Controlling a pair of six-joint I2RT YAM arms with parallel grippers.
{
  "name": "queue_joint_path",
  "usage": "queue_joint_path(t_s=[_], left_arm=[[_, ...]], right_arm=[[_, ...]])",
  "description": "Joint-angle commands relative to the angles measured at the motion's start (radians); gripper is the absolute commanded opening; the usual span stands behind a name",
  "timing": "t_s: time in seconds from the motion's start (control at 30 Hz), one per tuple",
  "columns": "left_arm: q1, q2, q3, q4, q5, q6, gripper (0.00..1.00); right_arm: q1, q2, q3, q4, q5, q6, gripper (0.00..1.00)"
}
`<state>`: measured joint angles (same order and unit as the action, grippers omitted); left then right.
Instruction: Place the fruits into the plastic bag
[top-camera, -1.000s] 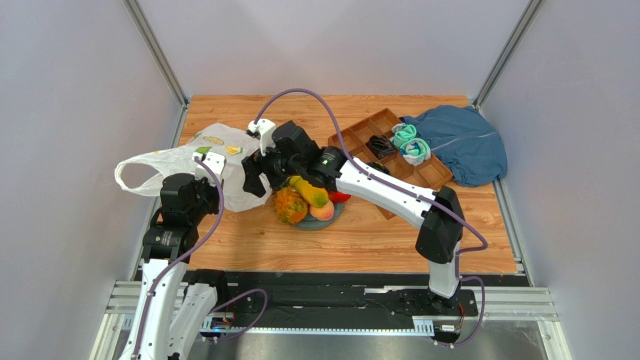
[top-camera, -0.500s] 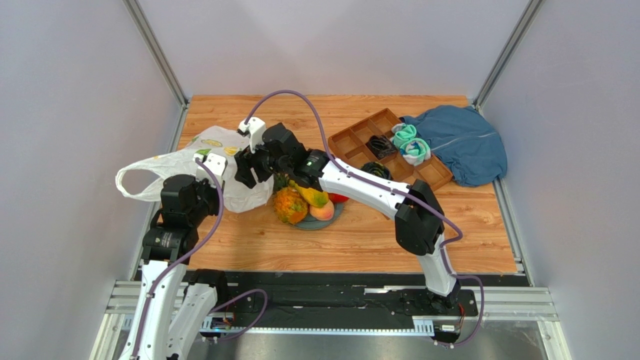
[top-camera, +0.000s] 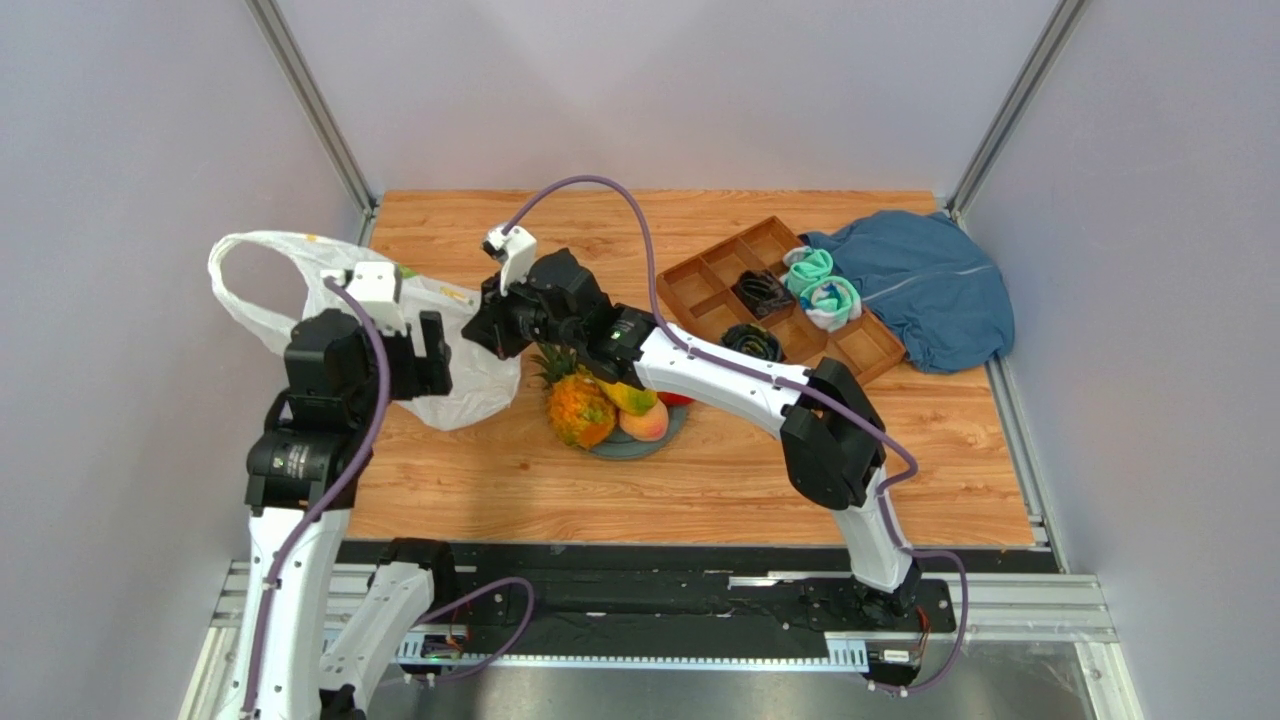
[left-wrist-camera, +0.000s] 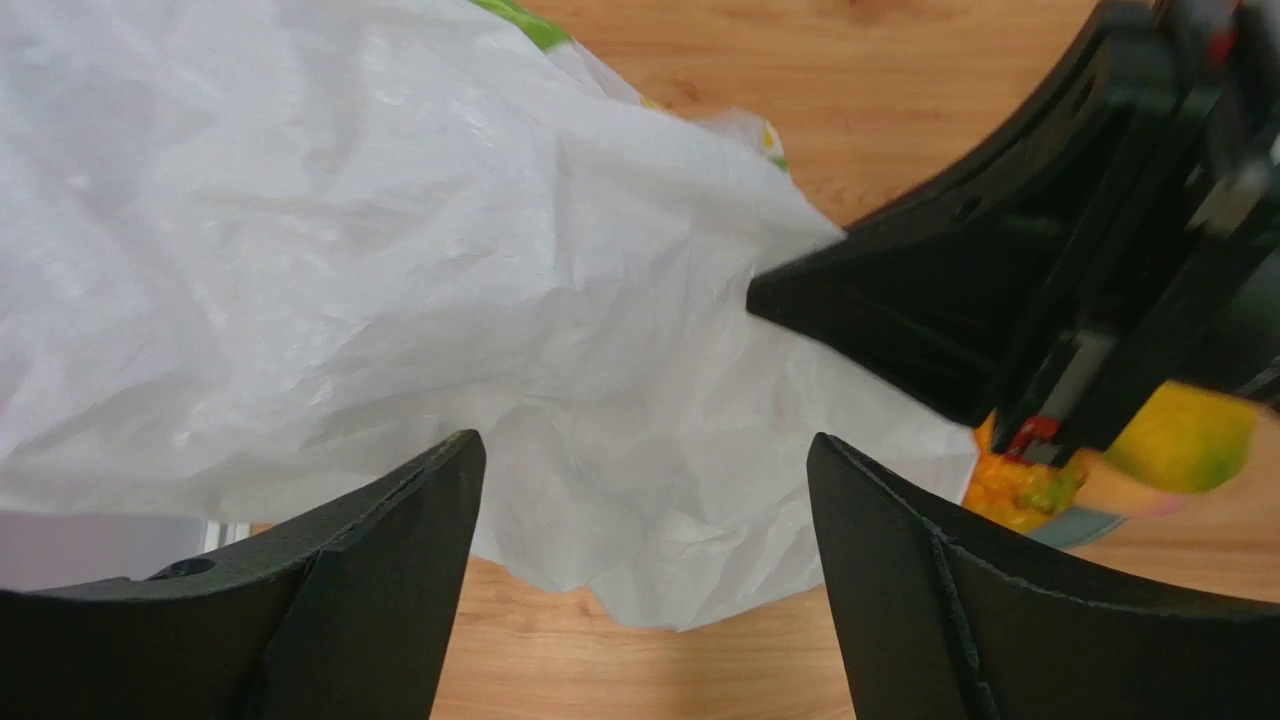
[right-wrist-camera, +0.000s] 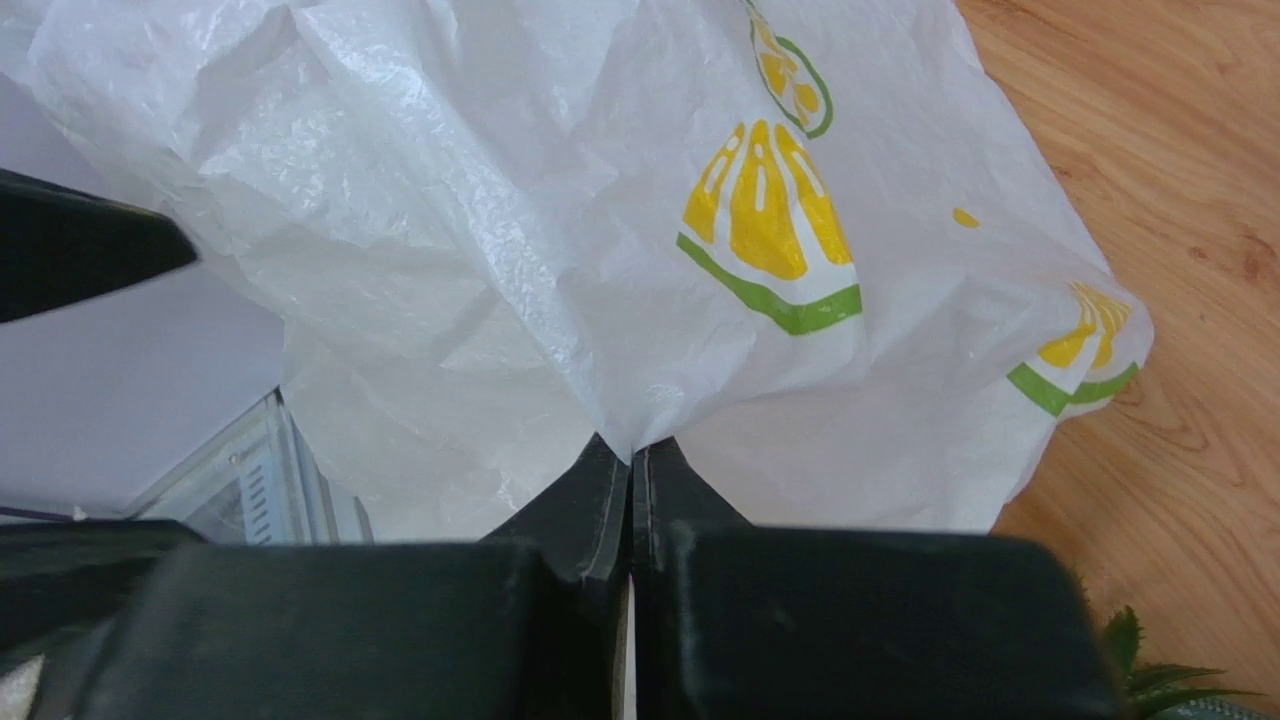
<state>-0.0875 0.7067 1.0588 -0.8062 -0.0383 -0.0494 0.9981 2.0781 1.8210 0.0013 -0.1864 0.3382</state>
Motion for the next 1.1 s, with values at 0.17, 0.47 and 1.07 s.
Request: queue_joint_path(t_s=[0.17,0.47,1.07], left_arm=[[0.006,0.048,0.358,-0.224,-0.210,-0.356,0.99],[0.244,0.134,0.429,-0.188,-0.091,-0.391,0.99],[0.449,0.162,0.265,0.077,0.029,-0.665,0.99]], right_arm=[[-0.004,-0.065,-0.028,0.135,0.056,0.176,0.00],[-0.015,-0.111,-0.127,0.201,0.056,0.255,0.00],[-0.023,-0.131,-0.167,0.236,0.008,0.268,0.00]])
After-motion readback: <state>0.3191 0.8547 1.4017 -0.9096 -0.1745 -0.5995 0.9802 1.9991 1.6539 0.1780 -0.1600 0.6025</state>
